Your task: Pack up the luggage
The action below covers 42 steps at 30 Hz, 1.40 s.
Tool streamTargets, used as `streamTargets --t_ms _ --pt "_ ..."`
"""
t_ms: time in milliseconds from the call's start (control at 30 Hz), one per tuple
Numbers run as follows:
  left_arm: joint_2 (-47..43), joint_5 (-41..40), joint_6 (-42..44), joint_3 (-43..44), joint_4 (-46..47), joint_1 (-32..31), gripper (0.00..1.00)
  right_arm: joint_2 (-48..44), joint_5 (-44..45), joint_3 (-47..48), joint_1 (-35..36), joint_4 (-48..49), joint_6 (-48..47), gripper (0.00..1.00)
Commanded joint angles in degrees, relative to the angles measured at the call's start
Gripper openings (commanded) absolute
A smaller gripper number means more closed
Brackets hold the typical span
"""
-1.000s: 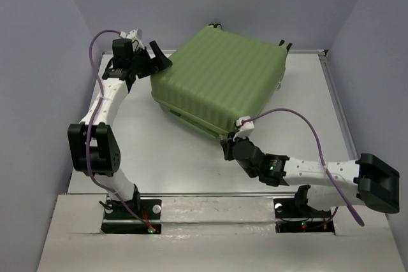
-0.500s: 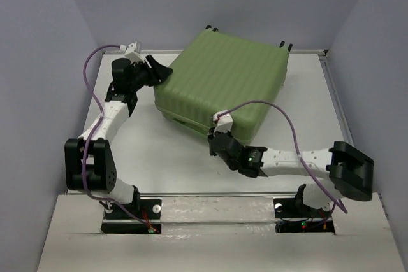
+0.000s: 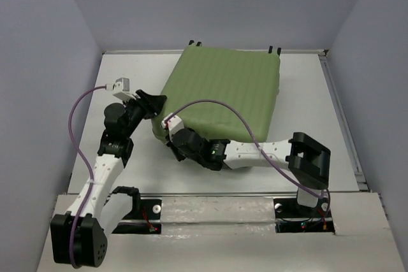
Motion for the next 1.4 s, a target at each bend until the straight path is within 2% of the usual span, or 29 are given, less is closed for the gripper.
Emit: streamTargets --t_ms 0,33,100,133,233,333,467,500,567,600,667,700,733,767,833,867,933,1067,1100,1133,1167,1267,1333,1367 --pt "-7.4 16.6 0.7 -5.6 -21.1 -4.8 0.37 1.6 -22.0 5.5 1.0 12.3 1.7 0.07" --pt "-7.7 16.9 0.4 -5.5 -21.5 -4.8 0.37 1.0 -23.2 5.0 1.0 12.1 2.0 0.07" --pt "-8.9 16.4 0.1 -4.7 -22.1 -4.8 0.37 -0.9 -24.2 3.1 2.5 8.7 2.0 0.15" --pt "-9.1 15.6 0.5 -4.0 -22.6 -4.8 0.38 -3.7 -23.2 2.4 4.3 6.9 2.0 0.37" --pt "-9.7 12.3 2.1 -3.2 -24.4 -4.7 0.38 -11.0 -20.9 0.9 6.4 -2.6 4.0 0.72" --pt "-9.9 11.5 2.4 -3.1 -25.2 -4.8 0.39 -17.9 -21.2 -2.2 6.5 -9.4 6.8 0.83" --pt "-10.3 10.7 2.4 -2.9 -25.0 -4.8 0.39 -33.8 -9.7 -5.6 5.8 -13.3 7.4 0.93" --pt "-10.2 11.2 2.3 -2.8 -25.0 -4.9 0.39 -36.1 0.1 -5.6 2.9 -16.8 7.9 0.94" --pt "-10.8 11.4 2.3 -2.8 -25.0 -5.5 0.4 -42.6 9.4 -6.3 -3.3 -21.4 9.7 0.98" --pt "-11.0 11.1 2.3 -2.9 -25.0 -5.8 0.41 -44.6 11.0 -7.9 -12.2 -22.5 11.2 0.99" --pt "-11.7 10.8 2.4 -2.9 -25.5 -6.9 0.42 -50.3 11.1 -10.2 -22.0 -23.4 12.1 1.0" --pt "-11.8 10.6 2.4 -3.0 -25.5 -7.5 0.43 -51.5 9.7 -11.2 -26.8 -23.5 12.0 1.0" --pt "-12.0 10.3 2.3 -3.2 -25.6 -8.1 0.44 -52.0 7.9 -11.9 -35.8 -23.8 12.0 1.0" --pt "-12.3 9.4 2.0 -3.4 -25.5 -9.5 0.45 -51.5 1.9 -12.8 -40.3 -24.7 11.8 1.0" --pt "-12.1 8.4 1.6 -3.7 -25.3 -11.3 0.46 -49.3 -4.6 -13.1 -50.0 -25.3 11.8 1.0" --pt "-12.0 7.8 1.3 -3.9 -25.0 -12.4 0.47 -47.9 -7.4 -13.8 -51.9 -25.2 11.8 1.0" --pt "-12.2 5.9 -0.1 -4.6 -24.2 -15.9 0.48 -43.8 -12.0 -14.5 -53.7 -24.8 11.8 1.0" --pt "-13.1 3.6 -4.4 -7.0 -21.2 -22.6 0.49 -37.0 -28.8 -16.6 -54.3 -18.0 11.1 1.0" --pt "-13.5 2.4 -5.4 -7.5 -19.7 -24.1 0.49 -35.1 -37.7 -16.8 -54.3 -13.7 11.1 1.0" --pt "-13.9 1.8 -8.0 -8.5 -17.5 -27.6 0.49 -32.9 -41.9 -16.1 -54.3 -12.2 11.1 1.0" --pt "-14.2 0.2 -9.4 -9.0 -16.2 -29.6 0.49 -27.7 -49.3 -14.0 -54.3 -10.1 11.1 1.0" --pt "-13.8 -5.0 -13.1 -8.7 -13.3 -38.4 0.5 -17.5 -62.0 -8.9 -54.3 -7.3 11.1 0.98" --pt "-12.7 -7.4 -14.3 -7.8 -12.0 -42.5 0.5 -13.6 -65.0 -4.8 -54.3 -7.0 11.3 0.98" --pt "-11.3 -8.5 -14.7 -6.7 -10.4 -44.5 0.5 -11.5 -66.2 0.2 -54.3 -7.3 11.5 0.98"
